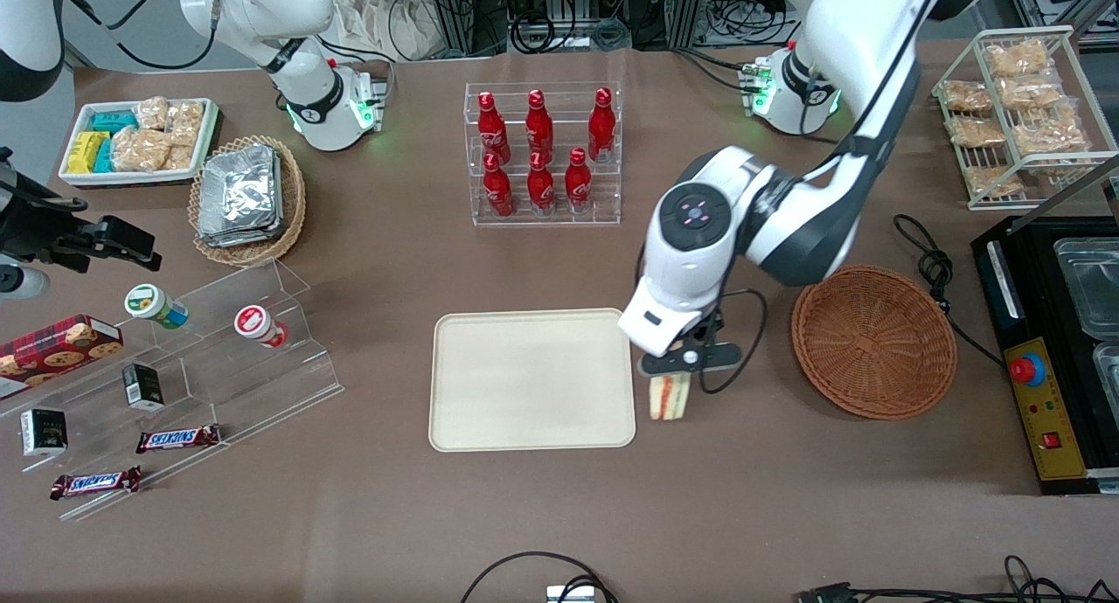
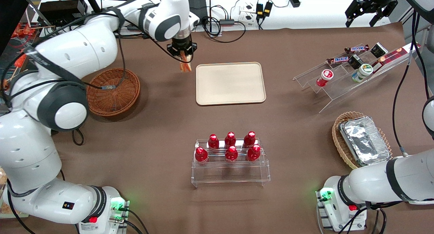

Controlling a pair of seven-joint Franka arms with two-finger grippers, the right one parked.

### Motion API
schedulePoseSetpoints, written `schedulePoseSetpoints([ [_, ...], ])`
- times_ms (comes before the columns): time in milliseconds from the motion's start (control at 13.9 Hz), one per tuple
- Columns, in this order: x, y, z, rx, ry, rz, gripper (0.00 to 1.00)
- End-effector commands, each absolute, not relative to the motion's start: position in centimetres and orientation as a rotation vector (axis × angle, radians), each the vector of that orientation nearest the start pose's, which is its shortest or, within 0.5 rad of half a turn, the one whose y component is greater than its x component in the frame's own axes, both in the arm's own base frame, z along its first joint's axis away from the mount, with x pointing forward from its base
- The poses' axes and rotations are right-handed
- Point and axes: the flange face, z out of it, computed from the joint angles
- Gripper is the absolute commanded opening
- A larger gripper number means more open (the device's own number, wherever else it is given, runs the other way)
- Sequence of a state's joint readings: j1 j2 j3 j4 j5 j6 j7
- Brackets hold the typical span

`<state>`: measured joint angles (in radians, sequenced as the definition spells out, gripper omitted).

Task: Place sandwich from basket to tray
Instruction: 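Carry the sandwich over the cream tray and lower it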

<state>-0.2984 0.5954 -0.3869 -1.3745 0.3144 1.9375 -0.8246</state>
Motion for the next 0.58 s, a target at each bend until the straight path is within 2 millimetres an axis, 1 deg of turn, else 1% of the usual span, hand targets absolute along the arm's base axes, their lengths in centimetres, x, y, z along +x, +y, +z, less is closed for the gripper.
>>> schedulePoseSetpoints([
  [0,60.4,-42.0,36.9,-3.08,-0.148,-0.11,0.14],
  [216,59.1,-45.1,33.7,-3.078,-0.117,-0.133,0.14],
  [288,58.5,-46.1,32.2,-3.061,-0.113,-0.14,0.14],
  [432,57.3,-47.5,29.5,-3.026,-0.111,-0.137,0.14],
  [504,56.9,-47.8,28.4,-3.018,-0.102,-0.122,0.14],
])
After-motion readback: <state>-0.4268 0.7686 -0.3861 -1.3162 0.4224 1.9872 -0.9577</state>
